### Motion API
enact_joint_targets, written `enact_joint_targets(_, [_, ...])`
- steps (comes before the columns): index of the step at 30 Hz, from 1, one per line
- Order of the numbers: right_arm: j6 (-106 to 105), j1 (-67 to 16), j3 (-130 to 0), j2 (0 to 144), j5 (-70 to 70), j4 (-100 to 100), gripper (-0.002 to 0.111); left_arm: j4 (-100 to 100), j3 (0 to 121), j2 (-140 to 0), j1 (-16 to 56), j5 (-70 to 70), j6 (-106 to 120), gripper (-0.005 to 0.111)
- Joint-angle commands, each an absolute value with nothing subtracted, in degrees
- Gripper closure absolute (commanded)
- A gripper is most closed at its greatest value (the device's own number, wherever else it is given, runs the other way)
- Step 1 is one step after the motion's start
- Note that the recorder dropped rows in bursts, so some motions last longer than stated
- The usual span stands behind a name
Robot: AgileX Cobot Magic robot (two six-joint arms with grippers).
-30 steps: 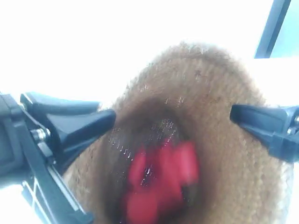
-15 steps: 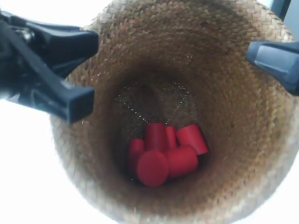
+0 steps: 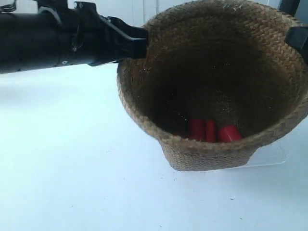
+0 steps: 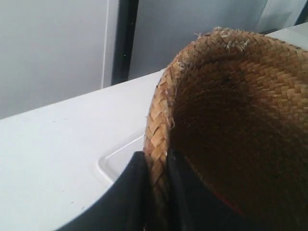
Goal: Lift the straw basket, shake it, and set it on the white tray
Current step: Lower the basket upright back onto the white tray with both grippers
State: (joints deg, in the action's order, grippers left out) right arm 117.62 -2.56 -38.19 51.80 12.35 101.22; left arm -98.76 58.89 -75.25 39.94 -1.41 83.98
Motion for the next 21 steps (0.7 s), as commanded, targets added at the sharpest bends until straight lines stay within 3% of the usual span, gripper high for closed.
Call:
enact_joint_targets(1, [116.8,1.4,-39.8,58.3,5.9,99.9,0.108,-99.9,64.6,-81.4,35.3,5.2,82.0,0.107])
enact_joint_targets(10, [112.3,6.5,-49.0,66.3,5.8,99.9,0.108,-86.9,79.3,-94.5,33.2,16.5,65.1,0.107])
enact_joint_targets(14, [109.8,8.5,-49.2,66.5,2.9,99.9,0.108,-72.4,84.6,-100.0,33.2,16.4,51.3,0.107])
enact_joint_targets(21, [109.8,9.9,-49.2,72.8,3.0,99.9,0.108,-65.2,90.0,-105.1,33.2,17.6,46.4,0.107])
